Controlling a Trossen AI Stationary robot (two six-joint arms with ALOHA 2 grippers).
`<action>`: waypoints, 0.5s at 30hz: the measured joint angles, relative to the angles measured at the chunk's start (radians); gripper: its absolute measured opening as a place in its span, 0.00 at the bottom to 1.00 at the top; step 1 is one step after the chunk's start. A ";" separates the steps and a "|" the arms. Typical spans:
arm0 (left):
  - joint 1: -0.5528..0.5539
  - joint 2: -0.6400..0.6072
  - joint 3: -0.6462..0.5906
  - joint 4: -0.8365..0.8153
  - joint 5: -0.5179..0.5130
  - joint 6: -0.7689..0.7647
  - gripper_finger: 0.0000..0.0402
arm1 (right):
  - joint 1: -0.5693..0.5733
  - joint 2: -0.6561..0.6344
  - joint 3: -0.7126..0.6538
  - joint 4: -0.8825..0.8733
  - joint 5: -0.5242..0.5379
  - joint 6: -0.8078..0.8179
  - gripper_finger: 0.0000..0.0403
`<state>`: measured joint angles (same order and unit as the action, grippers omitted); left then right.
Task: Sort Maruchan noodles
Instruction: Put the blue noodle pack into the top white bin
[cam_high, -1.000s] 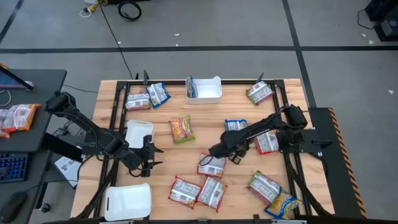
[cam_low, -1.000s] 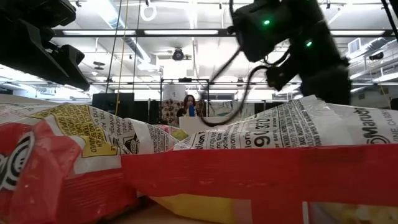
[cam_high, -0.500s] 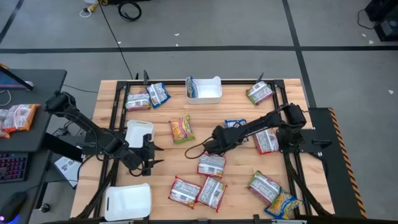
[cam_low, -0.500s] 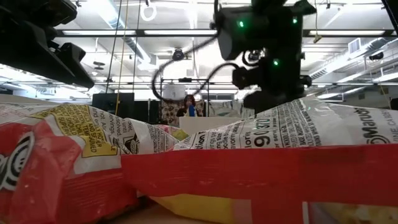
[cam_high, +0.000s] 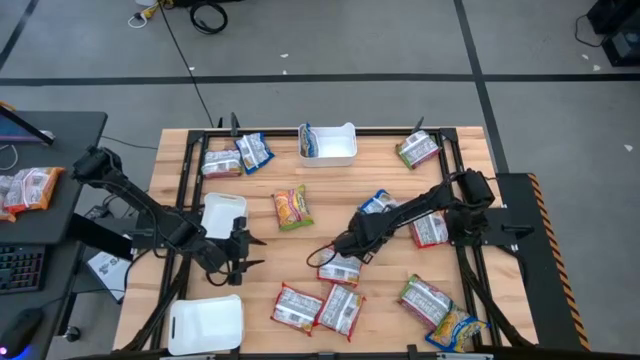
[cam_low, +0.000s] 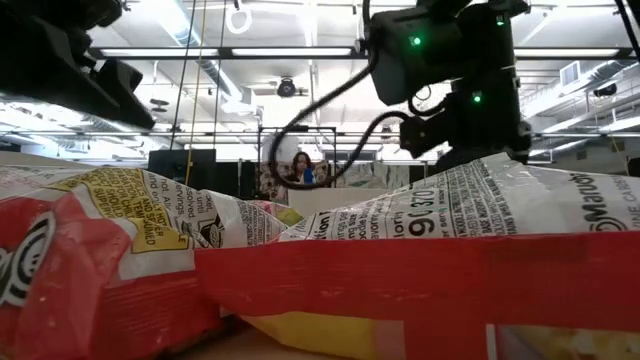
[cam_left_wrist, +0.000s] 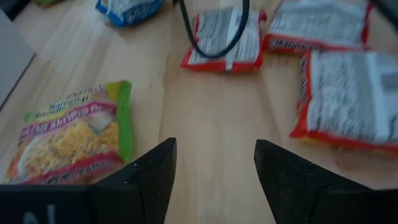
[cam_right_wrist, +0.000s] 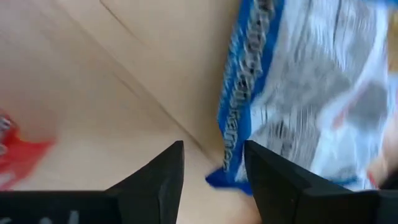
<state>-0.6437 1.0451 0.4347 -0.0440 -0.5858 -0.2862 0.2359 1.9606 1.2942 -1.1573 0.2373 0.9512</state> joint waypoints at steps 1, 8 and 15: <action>0.000 0.000 0.000 0.021 0.000 0.014 0.55 | 0.006 0.000 0.000 0.017 0.011 -0.039 0.44; 0.000 0.000 0.000 0.135 0.028 0.157 0.55 | 0.050 0.000 0.000 -0.051 0.167 -0.172 0.56; 0.001 0.000 0.000 0.199 0.060 0.242 0.55 | 0.117 0.000 -0.008 -0.049 0.283 -0.195 0.60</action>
<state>-0.6430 1.0451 0.4347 0.1553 -0.5262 -0.0447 0.3526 1.9606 1.2858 -1.2059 0.5205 0.7564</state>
